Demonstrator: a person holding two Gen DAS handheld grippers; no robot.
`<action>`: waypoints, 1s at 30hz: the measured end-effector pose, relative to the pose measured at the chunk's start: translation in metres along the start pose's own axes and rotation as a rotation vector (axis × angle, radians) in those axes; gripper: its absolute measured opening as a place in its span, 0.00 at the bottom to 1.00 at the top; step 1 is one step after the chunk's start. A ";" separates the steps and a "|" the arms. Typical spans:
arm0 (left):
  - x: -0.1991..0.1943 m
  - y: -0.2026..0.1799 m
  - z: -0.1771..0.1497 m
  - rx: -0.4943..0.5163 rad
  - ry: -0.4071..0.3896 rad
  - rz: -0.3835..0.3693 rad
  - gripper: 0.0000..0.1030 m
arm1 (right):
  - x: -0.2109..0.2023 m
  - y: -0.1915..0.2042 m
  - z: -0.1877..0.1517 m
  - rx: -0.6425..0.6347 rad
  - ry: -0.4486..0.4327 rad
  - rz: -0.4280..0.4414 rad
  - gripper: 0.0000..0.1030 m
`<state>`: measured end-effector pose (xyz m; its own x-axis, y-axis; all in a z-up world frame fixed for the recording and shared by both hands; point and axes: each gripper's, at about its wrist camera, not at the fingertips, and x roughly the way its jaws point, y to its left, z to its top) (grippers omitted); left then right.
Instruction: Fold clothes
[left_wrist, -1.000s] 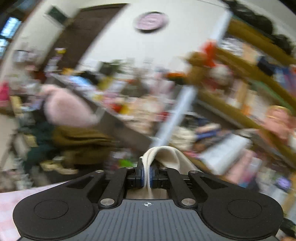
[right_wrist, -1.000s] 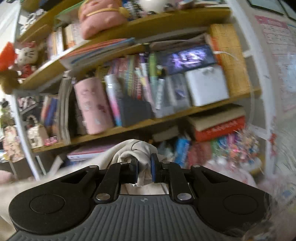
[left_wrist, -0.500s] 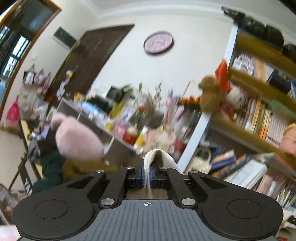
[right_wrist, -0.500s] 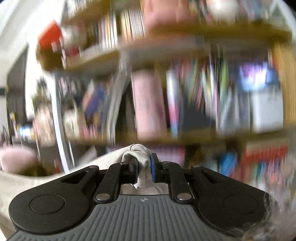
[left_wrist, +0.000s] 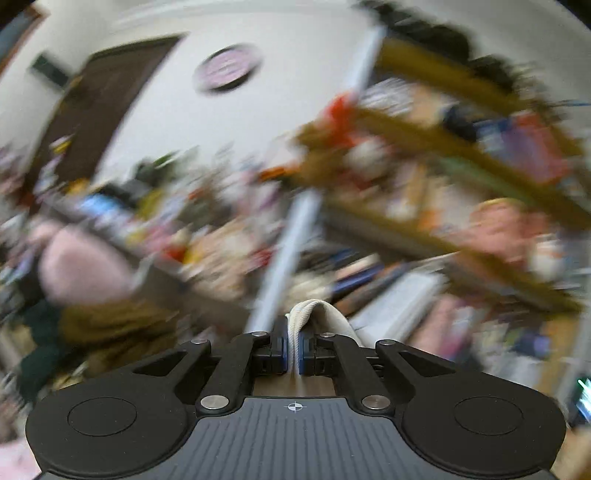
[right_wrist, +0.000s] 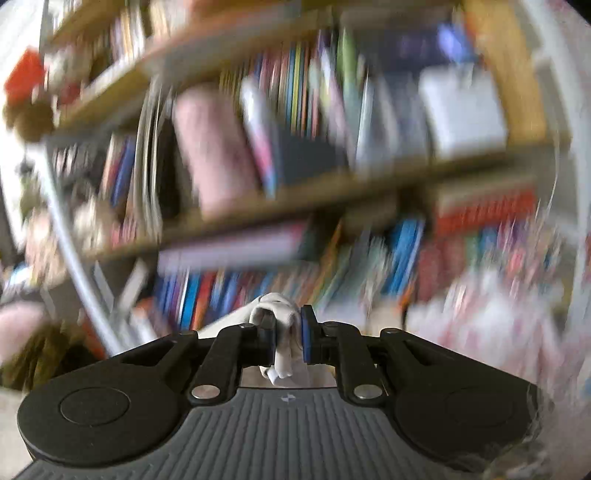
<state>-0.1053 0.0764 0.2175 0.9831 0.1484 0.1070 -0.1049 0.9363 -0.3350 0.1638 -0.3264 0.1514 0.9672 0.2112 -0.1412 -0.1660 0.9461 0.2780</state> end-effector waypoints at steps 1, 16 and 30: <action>-0.005 -0.007 0.004 0.010 -0.012 -0.051 0.04 | -0.003 0.006 0.017 -0.007 -0.067 -0.006 0.12; 0.021 -0.037 -0.125 -0.044 0.567 -0.213 0.04 | 0.067 0.276 -0.072 -0.494 0.356 0.673 0.16; 0.017 -0.031 -0.144 0.041 0.740 -0.258 0.44 | -0.007 0.121 -0.158 -0.337 0.683 0.469 0.64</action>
<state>-0.0634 0.0037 0.0946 0.8201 -0.3122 -0.4795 0.1490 0.9256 -0.3479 0.1063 -0.1747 0.0355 0.4784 0.5927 -0.6480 -0.6674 0.7250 0.1704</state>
